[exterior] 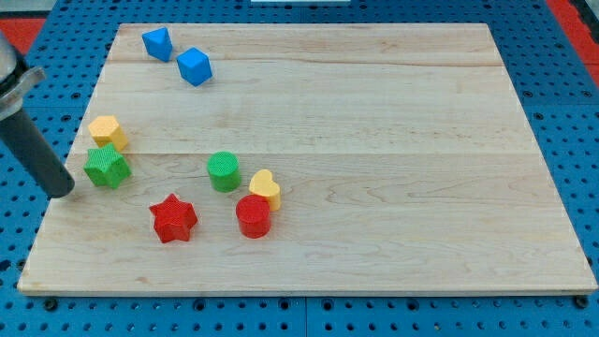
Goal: Place the green star below the triangle
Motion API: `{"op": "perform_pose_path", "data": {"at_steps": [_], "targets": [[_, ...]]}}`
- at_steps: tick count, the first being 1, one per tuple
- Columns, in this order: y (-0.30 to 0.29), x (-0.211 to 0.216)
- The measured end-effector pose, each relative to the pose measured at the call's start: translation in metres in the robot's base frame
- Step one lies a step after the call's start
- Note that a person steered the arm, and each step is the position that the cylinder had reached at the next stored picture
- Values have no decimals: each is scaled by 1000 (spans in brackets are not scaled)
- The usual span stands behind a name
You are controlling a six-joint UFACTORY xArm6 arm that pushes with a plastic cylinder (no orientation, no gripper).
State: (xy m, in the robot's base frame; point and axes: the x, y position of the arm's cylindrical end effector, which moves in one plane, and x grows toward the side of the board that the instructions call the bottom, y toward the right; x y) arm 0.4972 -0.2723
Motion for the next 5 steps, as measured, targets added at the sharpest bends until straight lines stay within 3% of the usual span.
{"op": "perform_pose_path", "data": {"at_steps": [3, 5], "targets": [[82, -18], [88, -90]]}}
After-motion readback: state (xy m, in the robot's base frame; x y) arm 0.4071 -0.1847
